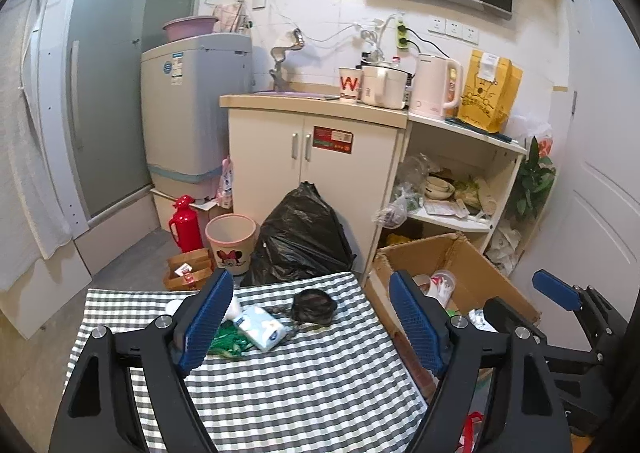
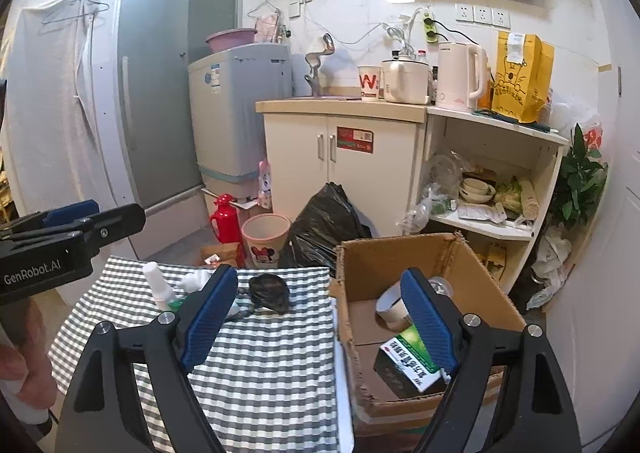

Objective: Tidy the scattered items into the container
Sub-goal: 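Withdraw both tools from the cardboard box back over the table, then reach left tool to the white bottle while right tool reaches the blue tissue pack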

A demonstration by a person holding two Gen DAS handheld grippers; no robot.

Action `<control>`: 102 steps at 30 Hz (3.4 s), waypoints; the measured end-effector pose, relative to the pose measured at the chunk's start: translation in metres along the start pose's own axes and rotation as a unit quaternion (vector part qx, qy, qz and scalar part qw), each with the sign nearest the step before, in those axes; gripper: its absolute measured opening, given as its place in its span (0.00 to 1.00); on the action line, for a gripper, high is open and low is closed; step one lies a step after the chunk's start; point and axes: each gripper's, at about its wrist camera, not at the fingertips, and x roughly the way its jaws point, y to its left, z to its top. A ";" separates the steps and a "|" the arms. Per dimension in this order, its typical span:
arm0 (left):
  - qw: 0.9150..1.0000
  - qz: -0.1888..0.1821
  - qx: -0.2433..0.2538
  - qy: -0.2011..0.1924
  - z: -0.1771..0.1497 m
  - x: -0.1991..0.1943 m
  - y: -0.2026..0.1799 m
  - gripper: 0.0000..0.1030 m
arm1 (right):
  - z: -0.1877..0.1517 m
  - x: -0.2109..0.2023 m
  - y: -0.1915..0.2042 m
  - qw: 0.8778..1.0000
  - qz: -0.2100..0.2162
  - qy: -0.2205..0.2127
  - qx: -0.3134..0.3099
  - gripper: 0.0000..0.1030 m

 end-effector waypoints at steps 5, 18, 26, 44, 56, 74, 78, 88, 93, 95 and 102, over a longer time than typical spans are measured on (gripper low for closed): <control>1.000 0.010 -0.011 -0.005 -0.003 -0.008 0.013 0.86 | 0.003 -0.002 0.015 1.000 0.011 -0.004 -0.008 0.84; 0.998 0.039 -0.038 -0.019 -0.007 -0.025 0.055 0.96 | 0.009 -0.004 0.048 0.999 0.038 -0.021 -0.021 1.00; 0.997 0.056 -0.054 -0.027 -0.013 -0.031 0.077 1.00 | 0.009 0.002 0.068 0.998 0.052 -0.016 -0.040 1.00; 0.992 0.106 -0.064 -0.008 -0.022 -0.016 0.114 1.00 | 0.006 0.027 0.092 0.995 0.079 0.006 -0.064 1.00; 0.989 0.124 -0.074 0.016 -0.030 0.008 0.140 1.00 | -0.002 0.060 0.102 0.991 0.114 0.030 -0.055 1.00; 0.988 0.125 -0.070 0.055 -0.047 0.053 0.155 1.00 | -0.019 0.103 0.114 0.987 0.135 0.057 -0.072 1.00; 0.988 0.123 -0.067 0.067 -0.050 0.067 0.157 1.00 | -0.023 0.115 0.115 0.986 0.135 0.066 -0.071 1.00; 0.985 0.123 -0.060 0.104 -0.063 0.106 0.164 1.00 | -0.035 0.150 0.123 0.983 0.139 0.095 -0.073 1.00; 0.984 0.120 -0.061 0.117 -0.070 0.121 0.170 1.00 | -0.046 0.168 0.128 0.979 0.150 0.118 -0.074 1.00; 0.983 0.119 -0.062 0.123 -0.073 0.128 0.173 1.00 | -0.050 0.176 0.130 0.976 0.157 0.129 -0.072 1.00; 0.981 0.117 -0.065 0.143 -0.083 0.154 0.181 1.00 | -0.060 0.199 0.134 0.973 0.160 0.149 -0.071 1.00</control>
